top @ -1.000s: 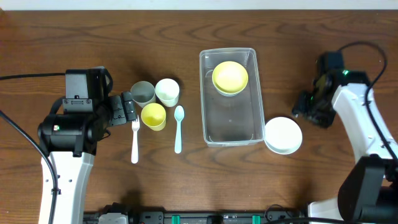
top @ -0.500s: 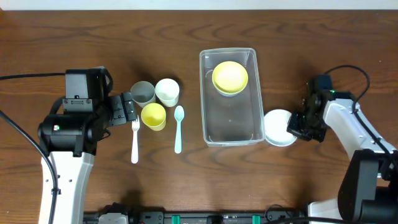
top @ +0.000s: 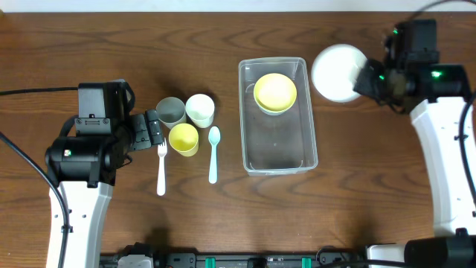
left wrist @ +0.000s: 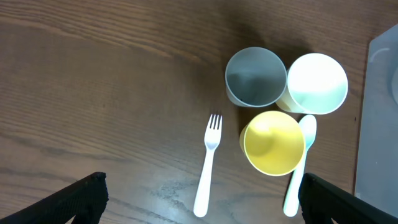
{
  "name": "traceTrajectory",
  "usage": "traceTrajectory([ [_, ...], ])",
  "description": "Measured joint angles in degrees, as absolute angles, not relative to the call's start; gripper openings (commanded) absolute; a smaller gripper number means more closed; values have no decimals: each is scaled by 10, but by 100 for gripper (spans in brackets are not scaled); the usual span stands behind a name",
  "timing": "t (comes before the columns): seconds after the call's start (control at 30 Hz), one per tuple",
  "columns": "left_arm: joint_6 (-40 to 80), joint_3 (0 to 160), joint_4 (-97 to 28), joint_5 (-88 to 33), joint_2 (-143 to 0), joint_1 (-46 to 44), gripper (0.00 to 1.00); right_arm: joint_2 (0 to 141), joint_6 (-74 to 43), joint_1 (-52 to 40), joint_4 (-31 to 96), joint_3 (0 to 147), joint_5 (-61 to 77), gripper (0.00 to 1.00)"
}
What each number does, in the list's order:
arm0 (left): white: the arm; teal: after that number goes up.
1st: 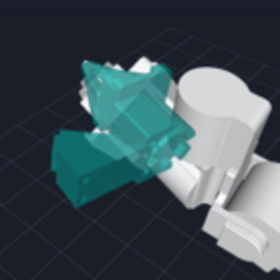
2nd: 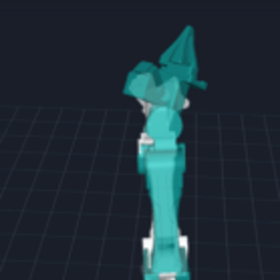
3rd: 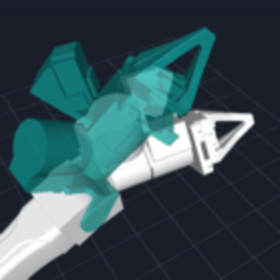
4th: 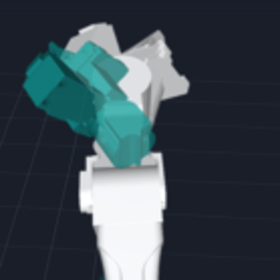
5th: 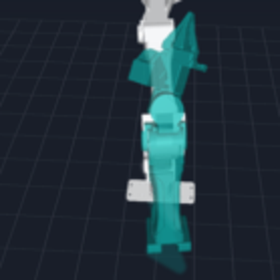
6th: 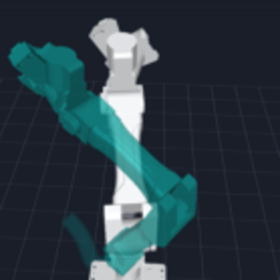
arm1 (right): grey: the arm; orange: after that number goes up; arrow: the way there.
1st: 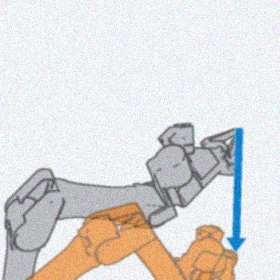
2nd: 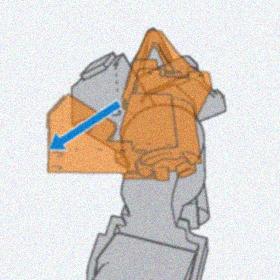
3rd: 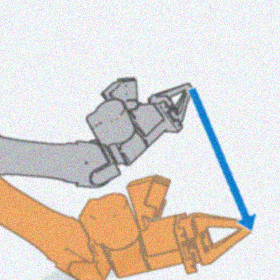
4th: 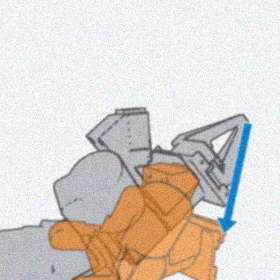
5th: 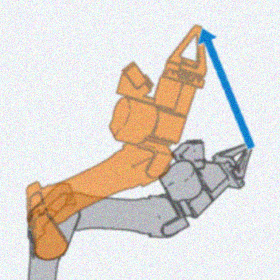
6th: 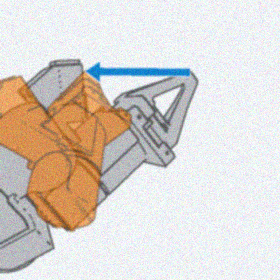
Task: Pack container
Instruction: 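Stack the white bowl onto the bowls in the container, release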
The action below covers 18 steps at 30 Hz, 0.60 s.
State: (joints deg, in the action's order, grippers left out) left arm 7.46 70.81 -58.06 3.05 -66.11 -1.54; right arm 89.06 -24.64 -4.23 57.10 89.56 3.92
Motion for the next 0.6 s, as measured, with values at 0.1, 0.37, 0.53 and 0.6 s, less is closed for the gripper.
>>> traceTrajectory([
  [0.1,75,708,-581,30,-661,-15,98,903,-274,-97,526,896,48,1],
  [0.37,75,708,-581,30,-661,-15,98,1069,-359,-177,409,896,58,1],
  [0.53,75,708,-581,30,-661,-15,98,1145,-381,-179,409,893,61,1],
  [0.6,75,708,-581,30,-661,-15,98,1151,-382,-178,414,893,61,1],
])
